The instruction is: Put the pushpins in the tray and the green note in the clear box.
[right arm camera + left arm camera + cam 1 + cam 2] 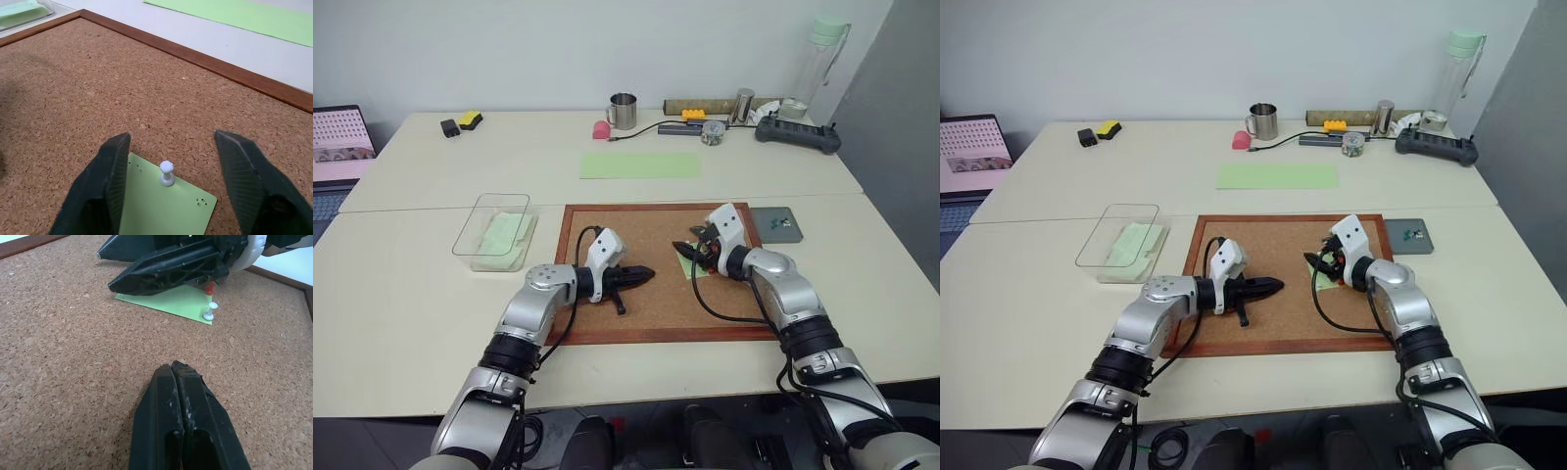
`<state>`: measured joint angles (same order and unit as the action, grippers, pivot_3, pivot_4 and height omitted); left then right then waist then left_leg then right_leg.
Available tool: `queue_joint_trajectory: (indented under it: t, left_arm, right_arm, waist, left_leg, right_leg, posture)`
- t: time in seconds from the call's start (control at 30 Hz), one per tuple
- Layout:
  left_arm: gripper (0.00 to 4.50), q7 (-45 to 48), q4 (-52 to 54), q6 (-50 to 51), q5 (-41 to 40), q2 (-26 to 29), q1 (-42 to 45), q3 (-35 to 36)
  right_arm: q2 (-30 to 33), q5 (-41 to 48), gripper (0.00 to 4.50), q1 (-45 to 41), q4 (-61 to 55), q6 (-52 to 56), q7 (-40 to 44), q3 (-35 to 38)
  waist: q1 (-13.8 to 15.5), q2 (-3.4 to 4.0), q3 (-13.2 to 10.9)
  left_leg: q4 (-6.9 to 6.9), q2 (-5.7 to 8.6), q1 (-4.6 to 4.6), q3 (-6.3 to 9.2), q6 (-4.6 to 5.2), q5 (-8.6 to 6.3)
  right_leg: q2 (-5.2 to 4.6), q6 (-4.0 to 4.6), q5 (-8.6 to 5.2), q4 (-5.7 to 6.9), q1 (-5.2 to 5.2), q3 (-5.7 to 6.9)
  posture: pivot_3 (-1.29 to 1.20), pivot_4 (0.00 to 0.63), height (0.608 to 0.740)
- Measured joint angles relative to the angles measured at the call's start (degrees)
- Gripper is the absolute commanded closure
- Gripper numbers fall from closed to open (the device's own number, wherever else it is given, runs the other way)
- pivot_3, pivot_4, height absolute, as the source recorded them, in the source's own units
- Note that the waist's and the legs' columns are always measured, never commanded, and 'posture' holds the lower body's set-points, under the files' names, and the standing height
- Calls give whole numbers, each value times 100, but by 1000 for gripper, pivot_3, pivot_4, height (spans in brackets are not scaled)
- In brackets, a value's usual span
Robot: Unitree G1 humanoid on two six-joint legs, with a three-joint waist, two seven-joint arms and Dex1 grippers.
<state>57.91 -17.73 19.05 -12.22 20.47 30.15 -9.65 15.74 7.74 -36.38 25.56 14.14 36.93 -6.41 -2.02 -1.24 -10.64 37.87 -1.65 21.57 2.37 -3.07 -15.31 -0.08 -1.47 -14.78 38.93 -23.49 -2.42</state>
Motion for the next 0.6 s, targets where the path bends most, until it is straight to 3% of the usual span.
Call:
queue_joint_trajectory:
  t: [0.33, 0.6]
  left_arm:
    - [4500, -45, 113, 51, 0, 25, -67, 21]
    - [4500, -103, 132, 50, 10, 31, -76, -9]
  right_arm:
    - [-24, -1, 4446, 28, -8, -15, 74, 0]
    - [-32, -3, 4486, 114, -89, -55, 84, 8]
  waist:
    - [-30, 0, 0]
    - [-30, 0, 0]
  left_leg:
    - [-2, -1, 0, 0, 0, 0]
    - [-2, -1, 0, 1, 0, 0]
  right_leg:
    - [1, 0, 0, -1, 0, 0]
    - [1, -2, -2, -2, 0, 1]
  posture:
    - [0, 150, 740]
    - [0, 150, 740]
